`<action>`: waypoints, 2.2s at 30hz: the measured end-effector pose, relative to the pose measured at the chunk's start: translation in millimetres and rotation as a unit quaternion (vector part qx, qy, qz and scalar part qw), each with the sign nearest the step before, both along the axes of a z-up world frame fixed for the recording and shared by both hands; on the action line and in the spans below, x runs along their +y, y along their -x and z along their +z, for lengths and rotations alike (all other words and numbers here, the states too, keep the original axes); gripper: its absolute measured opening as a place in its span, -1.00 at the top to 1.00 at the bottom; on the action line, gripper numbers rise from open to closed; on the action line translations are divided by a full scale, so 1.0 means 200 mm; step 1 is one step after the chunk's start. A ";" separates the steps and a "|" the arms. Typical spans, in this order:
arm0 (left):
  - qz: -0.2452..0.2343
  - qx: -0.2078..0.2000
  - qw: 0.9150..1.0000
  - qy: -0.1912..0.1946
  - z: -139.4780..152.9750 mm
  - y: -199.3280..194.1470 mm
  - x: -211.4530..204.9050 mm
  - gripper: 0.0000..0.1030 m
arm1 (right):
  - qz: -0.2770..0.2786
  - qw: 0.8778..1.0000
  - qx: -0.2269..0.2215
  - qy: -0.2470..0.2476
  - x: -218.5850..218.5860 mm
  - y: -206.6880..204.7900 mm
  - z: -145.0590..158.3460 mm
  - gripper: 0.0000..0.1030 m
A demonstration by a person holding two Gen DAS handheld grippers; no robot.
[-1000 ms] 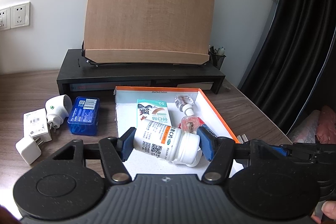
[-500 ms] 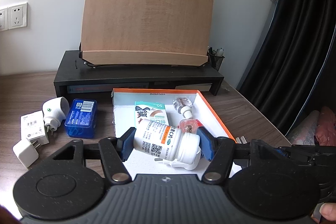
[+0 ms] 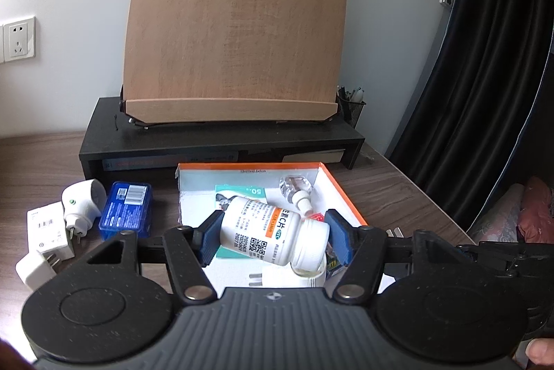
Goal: Organize rigid objects
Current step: 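Lower into the tray and open the left tool while the right tool releases the charger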
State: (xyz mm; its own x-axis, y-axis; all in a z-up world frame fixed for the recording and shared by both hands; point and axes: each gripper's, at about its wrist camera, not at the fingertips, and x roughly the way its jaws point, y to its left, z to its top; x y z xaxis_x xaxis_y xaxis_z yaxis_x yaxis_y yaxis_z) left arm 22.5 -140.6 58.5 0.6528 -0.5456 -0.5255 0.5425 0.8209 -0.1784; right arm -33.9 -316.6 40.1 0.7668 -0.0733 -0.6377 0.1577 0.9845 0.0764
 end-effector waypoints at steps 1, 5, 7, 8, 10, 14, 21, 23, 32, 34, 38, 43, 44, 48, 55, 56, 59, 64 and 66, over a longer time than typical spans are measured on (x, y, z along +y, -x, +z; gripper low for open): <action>-0.001 -0.002 1.000 0.000 0.01 -0.01 -0.01 -0.23 | -0.001 1.000 -0.002 -0.002 -0.01 -0.01 0.01 0.15; -0.007 -0.007 1.000 0.000 0.03 -0.06 -0.06 -0.23 | -0.004 1.000 -0.013 -0.002 -0.04 -0.05 0.05 0.15; -0.008 -0.006 1.000 0.003 0.04 -0.10 -0.08 -0.23 | -0.005 1.000 -0.018 -0.001 -0.05 -0.07 0.06 0.15; -0.009 -0.005 1.000 0.003 0.04 -0.11 -0.09 -0.23 | -0.005 1.000 -0.020 0.001 -0.06 -0.09 0.07 0.15; -0.011 -0.005 1.000 0.003 0.04 -0.14 -0.11 -0.23 | -0.006 1.000 -0.022 0.002 -0.07 -0.11 0.08 0.15; -0.016 -0.002 1.000 0.002 0.05 -0.21 -0.15 -0.23 | -0.006 1.000 -0.025 0.002 -0.09 -0.17 0.08 0.15; -0.025 0.005 1.000 -0.005 0.03 -0.31 -0.22 -0.23 | -0.005 1.000 -0.018 0.002 -0.11 -0.27 0.06 0.15; -0.027 0.009 1.000 -0.006 0.01 -0.33 -0.22 -0.23 | -0.004 1.000 -0.016 0.001 -0.11 -0.29 0.06 0.15; -0.041 0.026 0.999 -0.011 -0.03 -0.43 -0.26 -0.23 | -0.003 1.000 0.001 0.001 -0.11 -0.38 0.01 0.15; -0.046 0.030 0.998 -0.013 -0.04 -0.45 -0.27 -0.23 | -0.004 1.000 0.005 0.000 -0.11 -0.39 0.00 0.15; -0.052 0.050 0.997 -0.011 -0.07 -0.50 -0.27 -0.23 | -0.005 1.000 0.013 -0.002 -0.11 -0.42 -0.02 0.15; -0.065 0.074 0.995 -0.010 -0.10 -0.56 -0.30 -0.23 | -0.004 1.000 0.020 -0.005 -0.11 -0.45 -0.05 0.15; -0.068 0.078 0.995 -0.010 -0.11 -0.58 -0.31 -0.23 | -0.004 1.000 0.021 -0.005 -0.11 -0.45 -0.06 0.15; -0.079 0.100 0.992 -0.010 -0.15 -0.63 -0.36 -0.23 | -0.006 1.000 0.028 -0.009 -0.13 -0.46 -0.08 0.15; -0.097 0.140 0.985 -0.007 -0.22 -0.71 -0.45 -0.24 | -0.013 0.999 0.037 -0.013 -0.14 -0.48 -0.11 0.15; -0.096 0.140 0.985 -0.006 -0.22 -0.71 -0.45 -0.26 | -0.012 0.999 0.038 -0.013 -0.14 -0.49 -0.11 0.15; -0.092 0.145 0.985 0.002 -0.22 -0.72 -0.43 -0.44 | -0.008 0.999 0.041 -0.014 -0.13 -0.51 -0.12 0.15; -0.070 0.134 0.988 0.009 -0.17 -0.72 -0.35 -0.51 | -0.003 0.999 0.042 -0.016 -0.11 -0.54 -0.12 0.15; -0.055 0.129 0.990 0.011 -0.16 -0.72 -0.31 -0.56 | 0.001 0.999 0.042 -0.016 -0.09 -0.55 -0.12 0.15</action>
